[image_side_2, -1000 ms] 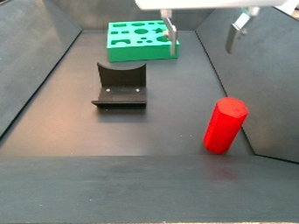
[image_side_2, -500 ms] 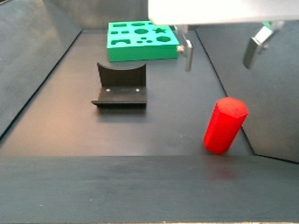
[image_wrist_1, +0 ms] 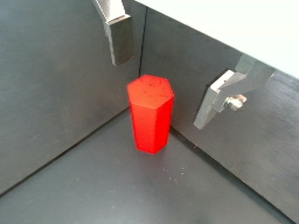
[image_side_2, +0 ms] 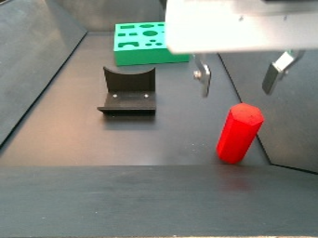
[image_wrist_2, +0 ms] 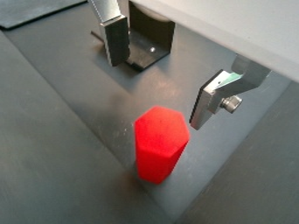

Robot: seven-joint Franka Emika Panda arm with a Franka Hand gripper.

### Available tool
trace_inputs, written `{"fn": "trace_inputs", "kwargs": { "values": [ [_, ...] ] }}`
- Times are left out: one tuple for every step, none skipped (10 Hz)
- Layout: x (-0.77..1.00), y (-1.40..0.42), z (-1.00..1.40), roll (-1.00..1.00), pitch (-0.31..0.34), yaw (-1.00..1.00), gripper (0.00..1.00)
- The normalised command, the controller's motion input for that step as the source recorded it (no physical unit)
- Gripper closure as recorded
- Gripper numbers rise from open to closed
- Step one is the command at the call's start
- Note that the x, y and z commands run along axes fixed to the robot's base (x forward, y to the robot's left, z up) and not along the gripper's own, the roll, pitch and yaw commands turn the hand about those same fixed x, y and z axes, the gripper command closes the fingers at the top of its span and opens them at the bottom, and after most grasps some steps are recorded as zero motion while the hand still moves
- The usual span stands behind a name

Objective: Pick up the hexagon object. Move up. Move to above the board. Insert the hexagon object.
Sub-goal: Pick up the hexagon object.

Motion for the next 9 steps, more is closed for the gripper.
{"fn": "trace_inputs", "kwargs": {
  "values": [
    [-0.09, 0.19, -0.17, 0.00, -0.064, 0.00, 0.00],
    [-0.10, 0.17, -0.16, 0.00, -0.047, 0.00, 0.00],
    [-0.14, 0.15, -0.18, 0.01, -0.050, 0.00, 0.00],
    [-0.13, 0.10, -0.17, 0.00, -0.060, 0.00, 0.00],
    [-0.12, 0.06, -0.19, 0.00, -0.077, 0.00, 0.00],
    [-0.15, 0.01, -0.18, 0.00, -0.081, 0.00, 0.00],
    [-0.18, 0.00, -0.18, 0.00, -0.073, 0.00, 0.00],
    [-0.20, 0.00, -0.19, 0.01, -0.079, 0.00, 0.00],
    [-0.19, 0.00, -0.24, 0.00, -0.096, 0.00, 0.00]
  ]
}}
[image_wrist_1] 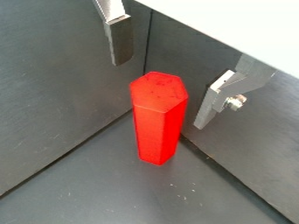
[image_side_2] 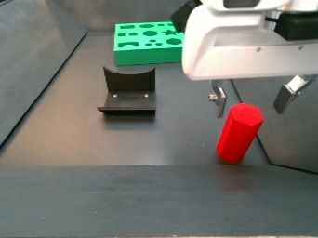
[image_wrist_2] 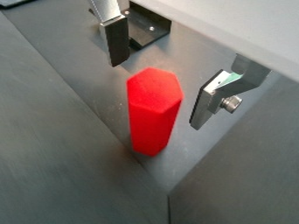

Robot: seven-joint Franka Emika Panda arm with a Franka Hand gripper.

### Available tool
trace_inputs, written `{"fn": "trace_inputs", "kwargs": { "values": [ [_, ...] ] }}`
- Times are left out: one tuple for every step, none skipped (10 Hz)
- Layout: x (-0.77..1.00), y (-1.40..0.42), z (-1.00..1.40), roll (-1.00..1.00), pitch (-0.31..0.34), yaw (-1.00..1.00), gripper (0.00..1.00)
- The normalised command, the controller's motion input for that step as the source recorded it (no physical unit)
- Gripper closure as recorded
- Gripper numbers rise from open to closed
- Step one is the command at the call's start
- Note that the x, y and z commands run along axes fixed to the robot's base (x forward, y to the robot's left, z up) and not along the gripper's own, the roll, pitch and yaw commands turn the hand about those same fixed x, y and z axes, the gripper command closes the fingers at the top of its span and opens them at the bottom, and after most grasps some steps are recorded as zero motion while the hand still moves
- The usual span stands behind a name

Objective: Pick up the hexagon object. Move up. Move to above the board. Insert the hexagon object.
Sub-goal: Pick up the hexagon object.

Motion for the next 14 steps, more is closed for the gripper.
{"fn": "trace_inputs", "kwargs": {
  "values": [
    [-0.09, 0.00, -0.40, 0.01, -0.129, 0.00, 0.00],
    [0.00, 0.00, -0.59, 0.00, -0.179, 0.00, 0.00],
    [0.00, 0.00, -0.74, 0.00, -0.217, -0.01, 0.00],
    [0.02, 0.00, -0.79, -0.01, -0.223, -0.05, 0.00],
    [0.00, 0.00, -0.69, 0.00, -0.231, -0.03, 0.00],
    [0.00, 0.01, 0.00, -0.09, 0.000, -0.11, 0.00],
    [0.00, 0.00, 0.00, 0.01, 0.000, 0.00, 0.00],
    [0.00, 0.00, 0.00, 0.00, 0.000, 0.00, 0.00],
    [0.00, 0.00, 0.00, 0.00, 0.000, 0.00, 1.00],
    [0.00, 0.00, 0.00, 0.00, 0.000, 0.00, 1.00],
    [0.00, 0.00, 0.00, 0.00, 0.000, 0.00, 1.00],
    [0.00, 0.00, 0.00, 0.00, 0.000, 0.00, 1.00],
    [0.00, 0.00, 0.00, 0.00, 0.000, 0.00, 1.00],
    [0.00, 0.00, 0.00, 0.00, 0.000, 0.00, 1.00]
  ]
}}
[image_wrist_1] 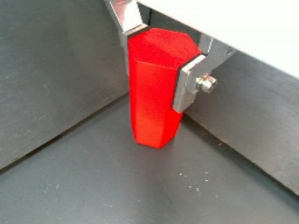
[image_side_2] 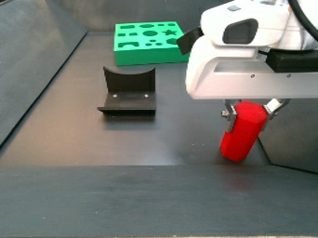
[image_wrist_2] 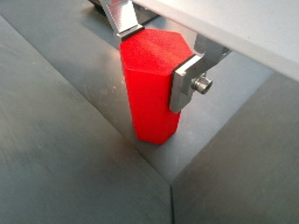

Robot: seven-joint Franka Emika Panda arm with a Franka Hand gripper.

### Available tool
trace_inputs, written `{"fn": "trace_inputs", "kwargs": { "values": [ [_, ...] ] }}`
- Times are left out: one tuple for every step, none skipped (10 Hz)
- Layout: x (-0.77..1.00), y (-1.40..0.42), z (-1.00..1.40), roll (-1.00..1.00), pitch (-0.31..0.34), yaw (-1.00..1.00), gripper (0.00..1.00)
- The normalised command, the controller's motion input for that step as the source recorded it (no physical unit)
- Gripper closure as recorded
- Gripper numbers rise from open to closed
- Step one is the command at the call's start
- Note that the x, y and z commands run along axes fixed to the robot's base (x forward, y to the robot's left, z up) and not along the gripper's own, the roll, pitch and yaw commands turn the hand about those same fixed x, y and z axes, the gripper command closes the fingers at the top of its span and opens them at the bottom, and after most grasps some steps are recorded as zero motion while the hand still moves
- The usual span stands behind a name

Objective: Pick up the hexagon object. Move up. Move to above the board. Insert the hexagon object.
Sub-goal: Pick up the hexagon object, then move up, then move to above the board.

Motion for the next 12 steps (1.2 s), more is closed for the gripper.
{"fn": "trace_inputs", "kwargs": {
  "values": [
    [0.00, 0.00, 0.00, 0.00, 0.000, 0.00, 1.00],
    [0.00, 0.00, 0.00, 0.00, 0.000, 0.00, 1.00],
    [0.00, 0.00, 0.00, 0.00, 0.000, 0.00, 1.00],
    [0.00, 0.00, 0.00, 0.00, 0.000, 0.00, 1.00],
    [0.00, 0.00, 0.00, 0.00, 0.000, 0.00, 1.00],
    [0.00, 0.00, 0.83, 0.00, 0.000, 0.00, 1.00],
    [-0.05, 0.06, 0.83, 0.00, 0.014, 0.04, 1.00],
    [-0.08, 0.04, 0.74, 0.00, 0.042, 0.03, 1.00],
    [-0.05, 0.02, 0.59, 0.02, 0.055, 0.00, 1.00],
    [-0.04, 0.01, 0.47, 0.05, 0.060, -0.01, 1.00],
    [-0.04, 0.00, 0.33, 0.06, 0.066, -0.01, 1.00],
    [-0.03, -0.13, 1.00, -0.01, -0.032, -0.02, 1.00]
  ]
}}
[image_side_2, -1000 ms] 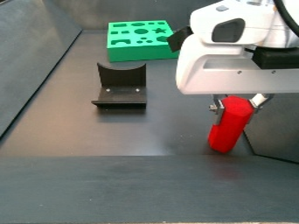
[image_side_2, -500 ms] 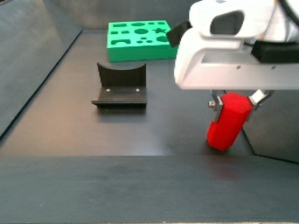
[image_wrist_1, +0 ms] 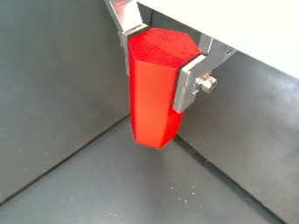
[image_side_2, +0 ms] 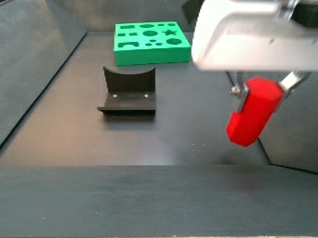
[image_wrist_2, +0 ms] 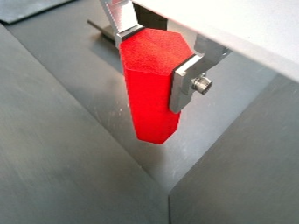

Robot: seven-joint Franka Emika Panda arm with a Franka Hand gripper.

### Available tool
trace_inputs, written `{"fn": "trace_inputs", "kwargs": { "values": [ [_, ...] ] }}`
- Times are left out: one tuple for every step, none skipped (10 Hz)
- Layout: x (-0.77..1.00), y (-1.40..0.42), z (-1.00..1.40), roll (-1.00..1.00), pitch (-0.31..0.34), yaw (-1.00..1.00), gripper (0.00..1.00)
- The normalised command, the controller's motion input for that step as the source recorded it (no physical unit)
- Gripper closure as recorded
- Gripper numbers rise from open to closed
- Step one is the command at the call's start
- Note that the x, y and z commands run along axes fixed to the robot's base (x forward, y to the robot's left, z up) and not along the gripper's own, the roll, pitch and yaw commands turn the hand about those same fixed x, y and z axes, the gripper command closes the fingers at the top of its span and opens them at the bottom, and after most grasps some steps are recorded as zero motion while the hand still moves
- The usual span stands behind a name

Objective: Pick up the hexagon object. Move up. Move to above the board. Insert the hexagon object.
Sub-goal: Move to above the board.

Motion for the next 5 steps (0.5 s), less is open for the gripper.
{"fn": "trace_inputs", "kwargs": {
  "values": [
    [-0.03, -0.13, 1.00, 0.01, -0.022, -0.02, 1.00],
    [-0.03, -0.13, 1.00, 0.02, -0.013, -0.01, 1.00],
    [-0.03, -0.12, 1.00, 0.06, 0.012, -0.01, 1.00],
    [-0.04, -0.12, 1.00, 0.08, 0.034, -0.01, 1.00],
    [-0.04, -0.11, 1.00, 0.11, 0.055, 0.01, 1.00]
  ]
}}
